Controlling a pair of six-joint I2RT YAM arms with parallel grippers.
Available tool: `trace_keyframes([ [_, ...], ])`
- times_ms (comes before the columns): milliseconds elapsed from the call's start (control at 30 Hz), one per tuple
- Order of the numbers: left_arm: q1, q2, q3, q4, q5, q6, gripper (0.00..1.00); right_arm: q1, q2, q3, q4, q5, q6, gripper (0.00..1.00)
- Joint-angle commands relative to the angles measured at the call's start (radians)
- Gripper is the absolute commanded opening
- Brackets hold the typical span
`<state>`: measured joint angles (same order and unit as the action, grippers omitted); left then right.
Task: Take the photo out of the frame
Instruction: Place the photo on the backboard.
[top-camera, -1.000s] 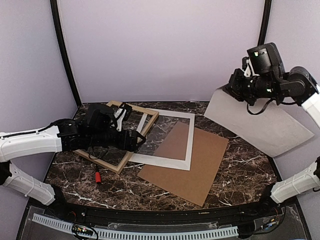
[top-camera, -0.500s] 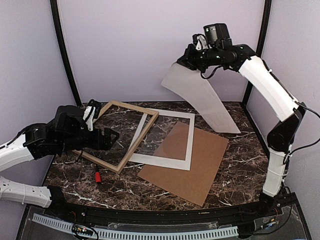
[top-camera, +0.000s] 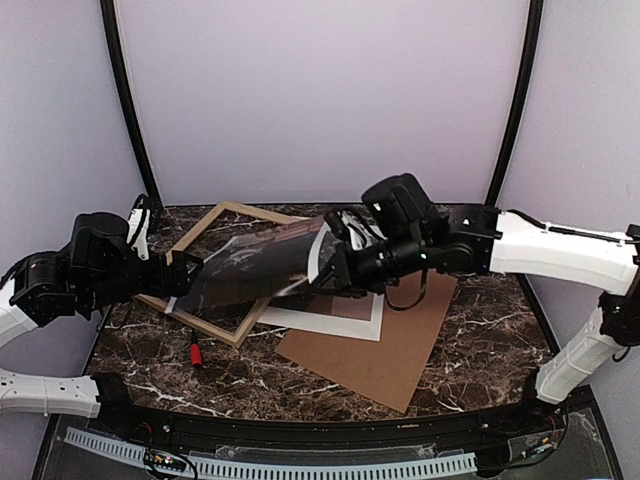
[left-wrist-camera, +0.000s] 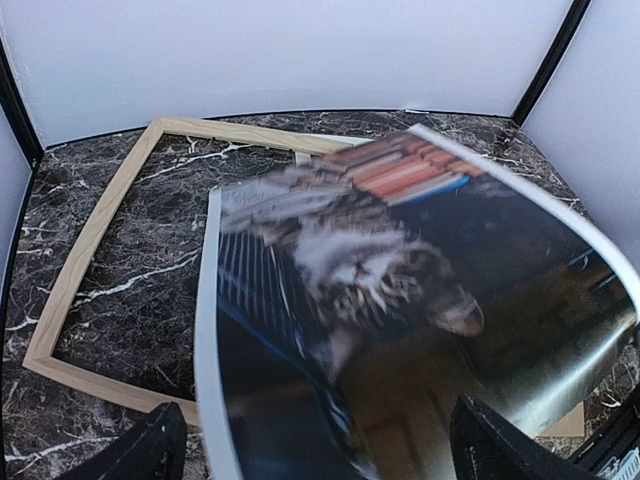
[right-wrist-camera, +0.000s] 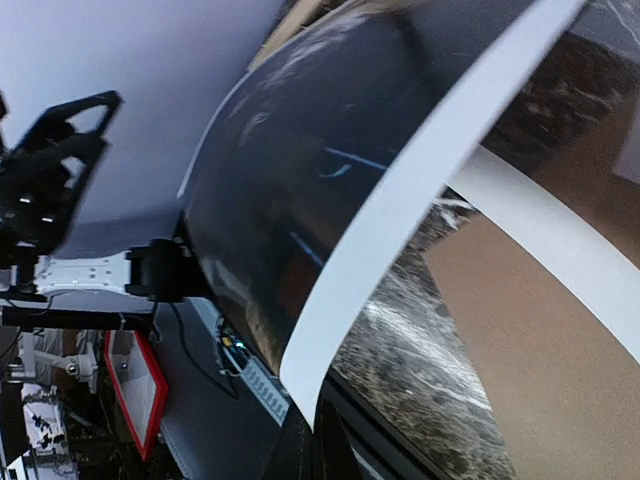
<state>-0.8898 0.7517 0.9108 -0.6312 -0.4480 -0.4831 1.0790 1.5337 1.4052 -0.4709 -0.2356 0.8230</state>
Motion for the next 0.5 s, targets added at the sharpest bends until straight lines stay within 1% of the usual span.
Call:
trace_keyframes([
  [0, 0.005, -0.001, 0.046, -0.032, -0.022, 0.011, 0.94, -0.03, -0.156, -0.342, 0.231, 0.072, 0.174, 0.0],
  [33, 0.005, 0.002, 0.048, -0.029, -0.015, 0.013, 0.94, -0.032, -0.17, -0.397, 0.271, 0.079, 0.195, 0.0],
  [100, 0.005, 0.013, 0.054, -0.025, -0.001, 0.018, 0.94, -0.037, -0.172, -0.474, 0.297, 0.099, 0.22, 0.0],
  [200, 0.005, 0.033, 0.049, -0.023, 0.019, 0.017, 0.94, -0.048, -0.137, -0.556, 0.334, 0.103, 0.238, 0.0],
  [333, 0.005, 0.055, 0.034, -0.014, 0.053, 0.009, 0.93, -0.047, -0.095, -0.611, 0.343, 0.077, 0.26, 0.0],
  [467, 0.005, 0.066, 0.021, 0.0, 0.073, 0.0, 0.92, -0.044, -0.131, -0.669, 0.351, 0.024, 0.273, 0.0],
])
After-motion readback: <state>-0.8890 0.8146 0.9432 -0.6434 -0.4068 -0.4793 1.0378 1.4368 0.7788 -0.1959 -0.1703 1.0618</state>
